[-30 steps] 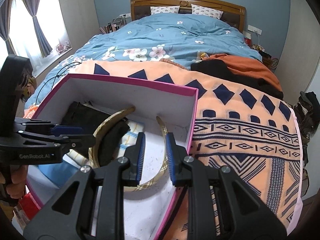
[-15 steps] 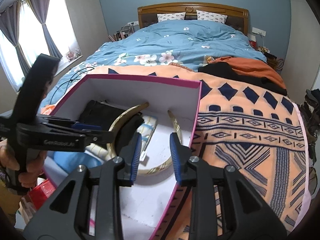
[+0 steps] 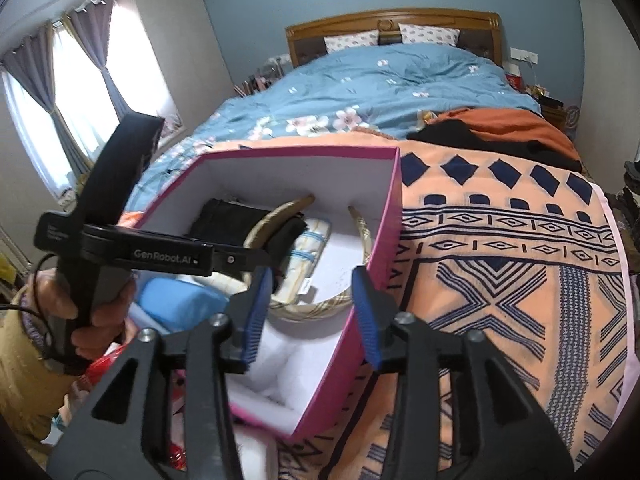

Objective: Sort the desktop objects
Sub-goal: 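Withdraw both tools from the box toward the white spray bottle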

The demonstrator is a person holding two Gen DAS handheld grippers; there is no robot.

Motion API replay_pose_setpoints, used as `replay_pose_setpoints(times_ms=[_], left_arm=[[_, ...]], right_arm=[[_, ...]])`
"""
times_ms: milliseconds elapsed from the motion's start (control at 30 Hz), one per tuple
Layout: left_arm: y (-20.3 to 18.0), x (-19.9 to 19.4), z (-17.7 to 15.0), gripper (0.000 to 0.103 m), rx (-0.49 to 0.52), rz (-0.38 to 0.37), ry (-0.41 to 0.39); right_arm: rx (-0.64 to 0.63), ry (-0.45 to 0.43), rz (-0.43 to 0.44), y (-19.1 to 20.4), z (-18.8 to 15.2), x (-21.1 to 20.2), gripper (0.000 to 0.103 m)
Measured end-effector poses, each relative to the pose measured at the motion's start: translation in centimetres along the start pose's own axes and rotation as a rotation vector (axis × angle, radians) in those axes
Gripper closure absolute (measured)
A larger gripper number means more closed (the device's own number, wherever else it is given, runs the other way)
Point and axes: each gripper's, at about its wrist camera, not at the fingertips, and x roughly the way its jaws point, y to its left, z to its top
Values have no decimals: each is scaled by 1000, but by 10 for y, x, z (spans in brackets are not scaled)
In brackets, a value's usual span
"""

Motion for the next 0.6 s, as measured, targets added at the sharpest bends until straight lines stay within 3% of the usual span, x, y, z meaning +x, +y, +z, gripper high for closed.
replay_pose_setpoints(times_ms=[67, 133, 233, 333, 600], left_arm=[[-4, -16, -11, 59, 39, -2, -40], [-9, -33, -22, 52, 84, -10, -77], [-18, -60, -44, 50, 163, 13, -125], [-24, -81, -69, 49, 212, 6, -155], [-41, -74, -133, 49, 278, -21, -87]], right_arm=[[6, -27, 34, 0, -6, -14, 57], [11, -43, 80, 0, -15, -29, 54], [-10, -36, 129, 4, -30, -45, 45], [-62, -4, 132, 13, -48, -53, 44], [-89, 159, 109, 20, -96, -30, 44]])
